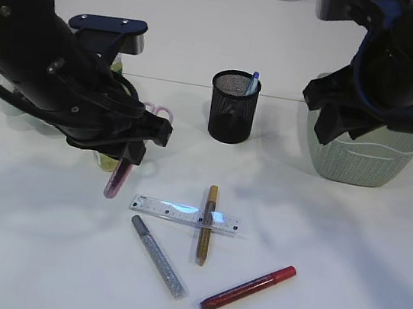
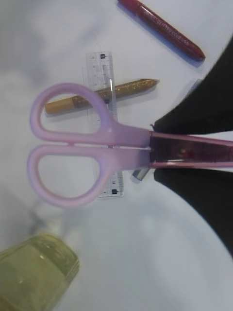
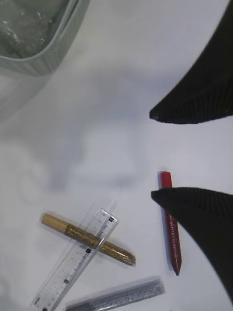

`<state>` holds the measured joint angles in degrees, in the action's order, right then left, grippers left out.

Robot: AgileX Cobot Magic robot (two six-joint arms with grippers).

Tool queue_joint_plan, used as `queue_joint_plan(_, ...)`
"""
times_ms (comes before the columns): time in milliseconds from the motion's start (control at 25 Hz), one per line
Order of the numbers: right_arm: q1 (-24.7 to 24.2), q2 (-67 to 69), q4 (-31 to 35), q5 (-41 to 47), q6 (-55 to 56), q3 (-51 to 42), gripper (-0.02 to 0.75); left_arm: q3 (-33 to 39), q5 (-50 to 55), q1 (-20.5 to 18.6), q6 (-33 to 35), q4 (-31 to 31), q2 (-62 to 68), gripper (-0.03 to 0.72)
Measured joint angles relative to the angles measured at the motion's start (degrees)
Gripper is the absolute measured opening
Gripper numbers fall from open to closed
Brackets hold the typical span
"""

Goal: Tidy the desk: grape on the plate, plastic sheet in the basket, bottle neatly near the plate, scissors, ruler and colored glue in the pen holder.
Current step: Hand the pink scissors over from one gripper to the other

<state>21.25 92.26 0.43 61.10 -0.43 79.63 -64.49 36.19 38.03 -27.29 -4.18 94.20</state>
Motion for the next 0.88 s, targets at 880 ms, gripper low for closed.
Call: queue_joint_plan(880, -12.56, 0.89, 49.57, -6.56, -30.30, 0.00, 0.352, 0.13, -10.93, 0.22, 1.20, 0.00, 0.00, 0.141)
